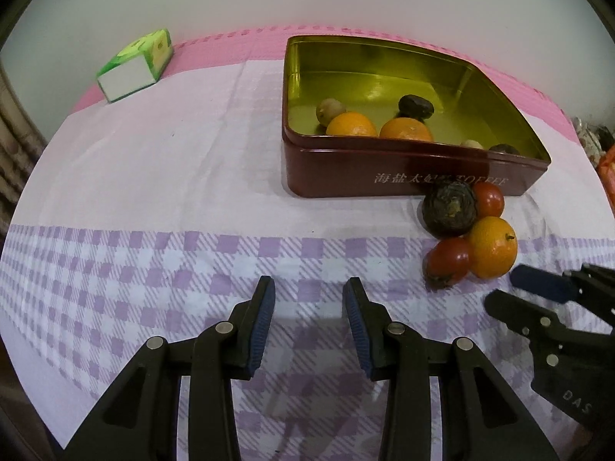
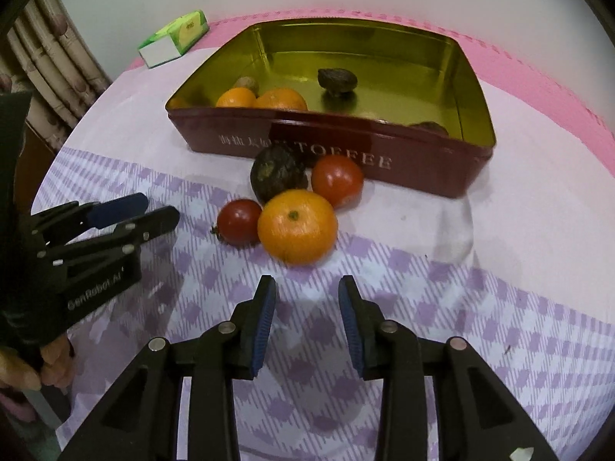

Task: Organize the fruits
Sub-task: 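Move both grippers back toward the fruits in front of the tin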

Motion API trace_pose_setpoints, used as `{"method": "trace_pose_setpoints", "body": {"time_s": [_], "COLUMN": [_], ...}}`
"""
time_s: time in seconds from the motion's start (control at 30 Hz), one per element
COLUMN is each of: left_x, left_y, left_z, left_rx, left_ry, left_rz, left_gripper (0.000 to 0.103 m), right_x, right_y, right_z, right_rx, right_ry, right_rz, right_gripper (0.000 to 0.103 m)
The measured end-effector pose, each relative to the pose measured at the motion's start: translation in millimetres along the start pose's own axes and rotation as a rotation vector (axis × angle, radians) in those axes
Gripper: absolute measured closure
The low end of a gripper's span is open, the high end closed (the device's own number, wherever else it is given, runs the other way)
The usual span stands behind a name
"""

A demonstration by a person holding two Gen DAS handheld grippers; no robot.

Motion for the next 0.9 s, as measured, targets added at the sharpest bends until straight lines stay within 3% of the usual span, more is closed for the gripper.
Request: {"method": "trace_pose_setpoints", "body": {"time_s": [0.2, 0.9], "left_x": [-0.7, -1.9], "left_y": [0.3, 0.7], "left_z": [-0.4, 1.2], "left_rx": [-0.006, -0.006], "left_ry": [-0.003, -0.001], "left_rz": [0.002, 0.006], "left_gripper": [0.063, 0.063], "right_x": [7.7, 18.6], "right_y": [-4.8, -10.3], "right_z": [-6.1, -9.6], "right_rx": [-0.012, -0.048], "right_ry": [0.014, 0.016], "right_rz": [0.014, 0.031], "right_gripper": [0.064, 0.066]}}
Point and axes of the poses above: each gripper's, at about its wrist camera, not at the fingertips, and y roughly against the way its jaws point, z to its right, x to its top, the point moved 2 cm from there along -y, roughly the way its jaws point, and after that the axes turned 8 degrees about y, right-handed, at the moved point
